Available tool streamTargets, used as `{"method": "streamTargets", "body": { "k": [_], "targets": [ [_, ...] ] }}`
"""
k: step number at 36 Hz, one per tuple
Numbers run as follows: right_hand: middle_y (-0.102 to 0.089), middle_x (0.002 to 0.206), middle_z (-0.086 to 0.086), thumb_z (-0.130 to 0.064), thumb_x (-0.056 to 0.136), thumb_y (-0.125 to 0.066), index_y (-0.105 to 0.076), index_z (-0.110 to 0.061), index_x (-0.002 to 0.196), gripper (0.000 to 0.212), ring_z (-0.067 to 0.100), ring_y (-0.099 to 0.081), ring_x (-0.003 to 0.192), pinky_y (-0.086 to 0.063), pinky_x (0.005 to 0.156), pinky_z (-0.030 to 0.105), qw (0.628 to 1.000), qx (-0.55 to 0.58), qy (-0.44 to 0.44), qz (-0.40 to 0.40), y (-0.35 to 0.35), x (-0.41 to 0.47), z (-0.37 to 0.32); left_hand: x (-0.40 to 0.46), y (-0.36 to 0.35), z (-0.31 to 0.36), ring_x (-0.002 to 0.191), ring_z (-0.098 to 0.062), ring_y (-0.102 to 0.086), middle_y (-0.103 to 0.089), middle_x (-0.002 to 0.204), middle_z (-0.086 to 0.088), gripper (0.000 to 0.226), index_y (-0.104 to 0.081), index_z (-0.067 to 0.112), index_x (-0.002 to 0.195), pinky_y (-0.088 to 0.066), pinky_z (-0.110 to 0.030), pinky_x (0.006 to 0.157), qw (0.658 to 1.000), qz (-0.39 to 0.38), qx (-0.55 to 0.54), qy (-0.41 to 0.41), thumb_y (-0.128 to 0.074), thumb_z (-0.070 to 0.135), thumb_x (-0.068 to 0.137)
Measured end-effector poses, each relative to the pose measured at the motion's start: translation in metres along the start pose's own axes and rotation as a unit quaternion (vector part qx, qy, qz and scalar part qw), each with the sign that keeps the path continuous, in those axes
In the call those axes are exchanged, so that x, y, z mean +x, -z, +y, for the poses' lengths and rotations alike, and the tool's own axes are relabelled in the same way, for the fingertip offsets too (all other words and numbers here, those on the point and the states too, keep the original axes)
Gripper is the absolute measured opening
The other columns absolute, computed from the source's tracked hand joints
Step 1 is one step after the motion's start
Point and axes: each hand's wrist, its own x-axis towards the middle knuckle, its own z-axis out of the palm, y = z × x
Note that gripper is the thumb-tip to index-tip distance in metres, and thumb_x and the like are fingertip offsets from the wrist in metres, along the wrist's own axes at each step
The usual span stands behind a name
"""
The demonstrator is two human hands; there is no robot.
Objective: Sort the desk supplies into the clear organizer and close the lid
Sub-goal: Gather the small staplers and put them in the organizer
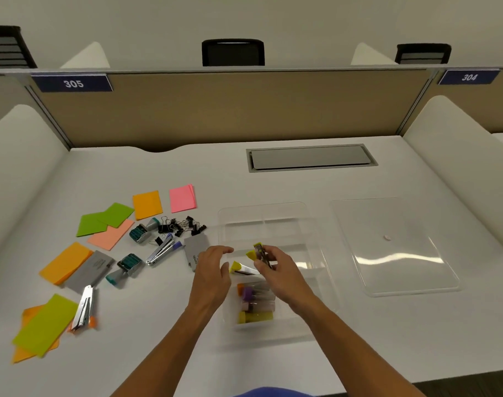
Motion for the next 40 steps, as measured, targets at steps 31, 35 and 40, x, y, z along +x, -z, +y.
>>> {"method": "streamTargets", "body": {
  "k": [31, 35, 40],
  "targets": [
    [-0.058, 0.075, 0.000, -0.031, 0.094, -0.057, -0.067, -0.018, 0.075, 0.025, 0.017, -0.058, 0.067, -0.034, 0.051, 0.022, 0.873, -0.467, 0.133, -0.046, -0.035, 0.071, 0.002, -0.021, -0.007, -0.012, 0.116, -0.011, -0.049, -0.053, 0.122, 0.008, 0.039, -0.056, 0.024, 0.119, -0.042, -0.035, 0.106, 0.999, 0.013, -0.030, 0.030, -0.059, 0.000, 0.089],
    [-0.064, 0.072, 0.000, -0.043, 0.096, -0.053, -0.072, -0.015, 0.080, 0.037, 0.013, -0.055, 0.060, -0.032, 0.049, 0.023, 0.879, -0.455, 0.121, -0.072, -0.034, 0.071, 0.003, -0.021, -0.007, -0.012, 0.115, -0.012, -0.049, -0.053, 0.121, 0.006, 0.036, -0.057, 0.022, 0.117, -0.042, -0.035, 0.105, 0.999, 0.014, -0.029, 0.021, -0.057, 0.000, 0.089],
    [-0.071, 0.084, -0.002, -0.041, 0.091, -0.059, -0.077, -0.025, 0.094, 0.024, 0.016, -0.063, 0.070, -0.049, 0.060, 0.027, 0.876, -0.453, 0.116, -0.117, -0.035, 0.072, 0.003, -0.022, -0.009, -0.013, 0.117, -0.011, -0.048, -0.052, 0.123, 0.007, 0.037, -0.058, 0.023, 0.119, -0.040, -0.024, 0.105, 0.999, 0.015, -0.025, 0.024, -0.058, 0.000, 0.090]
  ]
}}
